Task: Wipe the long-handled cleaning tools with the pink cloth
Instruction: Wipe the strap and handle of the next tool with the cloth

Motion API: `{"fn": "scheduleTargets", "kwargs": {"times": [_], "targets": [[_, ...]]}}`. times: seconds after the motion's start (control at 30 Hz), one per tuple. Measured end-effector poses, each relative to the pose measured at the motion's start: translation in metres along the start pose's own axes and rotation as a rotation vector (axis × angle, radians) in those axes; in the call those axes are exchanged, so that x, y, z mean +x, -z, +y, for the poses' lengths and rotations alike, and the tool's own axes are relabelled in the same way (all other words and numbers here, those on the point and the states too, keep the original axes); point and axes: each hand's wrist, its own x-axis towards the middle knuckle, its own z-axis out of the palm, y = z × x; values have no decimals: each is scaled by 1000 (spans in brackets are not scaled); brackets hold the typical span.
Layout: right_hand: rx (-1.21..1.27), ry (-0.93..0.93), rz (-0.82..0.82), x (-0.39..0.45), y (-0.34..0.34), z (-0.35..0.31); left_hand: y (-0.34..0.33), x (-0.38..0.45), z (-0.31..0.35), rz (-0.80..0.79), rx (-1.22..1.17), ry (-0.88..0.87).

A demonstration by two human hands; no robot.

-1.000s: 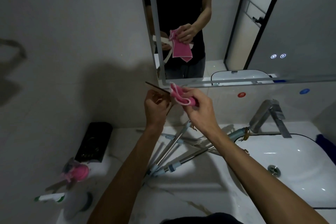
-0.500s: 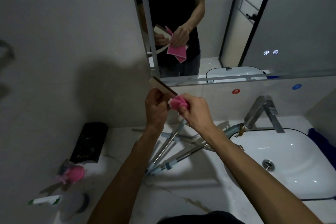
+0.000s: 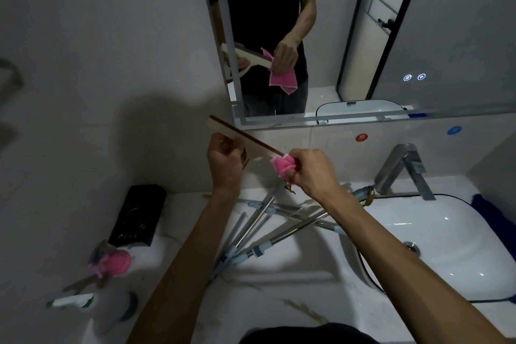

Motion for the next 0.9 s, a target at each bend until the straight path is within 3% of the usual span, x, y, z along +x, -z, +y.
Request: {"fn": "scheduleTargets", "kwargs": {"times": [0.2, 0.37, 0.5, 0.6, 0.67, 0.77, 0.83, 0.9], "targets": [[40, 0, 9, -1, 0, -6, -20, -29, -4, -118, 141, -155], [101, 1, 93, -5, -2, -3, -14, -23, -8, -87, 57, -78], [98, -36, 51, -4, -4, 1, -10, -20, -16, 15, -8, 17], [45, -43, 15, -6, -7, 1, -5, -25, -17, 234, 284, -143], [-2, -26, 29, -6, -9, 1, 1, -26, -23, 273, 549, -419], [-67, 8, 73, -4, -11, -6, -2, -33, -34, -32, 934, -788], [-67, 20, 88, -3, -11, -10, -5, -41, -36, -242, 1051, -782], [-46, 22, 92, -4, -13, -9, -4, -42, -34, -305, 1039, -650]]}}
